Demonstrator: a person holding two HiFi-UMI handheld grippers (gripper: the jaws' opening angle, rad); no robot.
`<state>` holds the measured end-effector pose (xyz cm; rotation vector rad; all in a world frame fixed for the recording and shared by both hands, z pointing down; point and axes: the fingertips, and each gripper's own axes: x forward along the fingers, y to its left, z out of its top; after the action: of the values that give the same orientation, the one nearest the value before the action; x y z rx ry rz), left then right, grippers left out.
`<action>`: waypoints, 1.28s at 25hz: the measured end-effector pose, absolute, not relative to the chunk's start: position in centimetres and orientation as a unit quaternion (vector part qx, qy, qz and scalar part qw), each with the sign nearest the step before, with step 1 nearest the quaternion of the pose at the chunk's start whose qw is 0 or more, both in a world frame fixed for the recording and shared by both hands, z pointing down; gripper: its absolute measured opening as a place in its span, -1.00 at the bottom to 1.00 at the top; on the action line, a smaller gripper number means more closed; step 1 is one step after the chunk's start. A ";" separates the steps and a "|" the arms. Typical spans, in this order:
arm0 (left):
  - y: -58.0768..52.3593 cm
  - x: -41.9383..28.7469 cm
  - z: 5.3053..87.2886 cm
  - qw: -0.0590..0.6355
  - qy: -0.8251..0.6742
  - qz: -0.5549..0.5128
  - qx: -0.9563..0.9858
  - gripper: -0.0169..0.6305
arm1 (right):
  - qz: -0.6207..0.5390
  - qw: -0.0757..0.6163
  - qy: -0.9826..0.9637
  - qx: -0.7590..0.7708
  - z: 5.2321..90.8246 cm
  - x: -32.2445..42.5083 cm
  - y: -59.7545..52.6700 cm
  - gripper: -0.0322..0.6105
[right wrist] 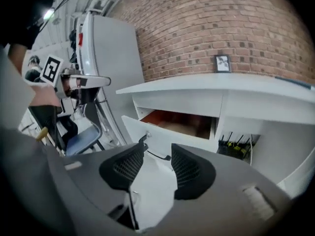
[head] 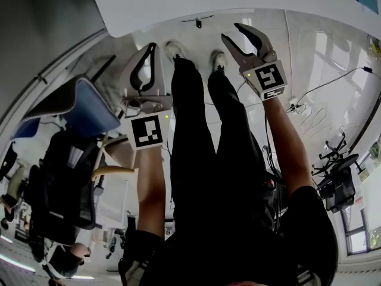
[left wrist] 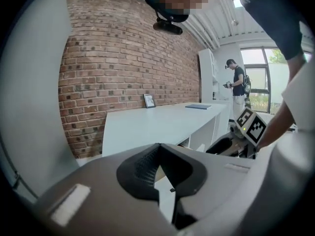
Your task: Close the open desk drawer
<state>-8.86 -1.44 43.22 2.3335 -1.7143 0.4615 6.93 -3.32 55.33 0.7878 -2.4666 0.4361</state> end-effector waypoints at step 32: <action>-1.7 -8.1 43.4 0.138 -0.571 0.069 0.806 -0.90 | 0.589 -0.139 -0.698 0.381 65.5 3.3 -5.9 -0.69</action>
<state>-8.14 -1.71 43.41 2.3316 -1.6521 0.2002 3.28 -5.90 65.48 1.3174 -2.4121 2.0352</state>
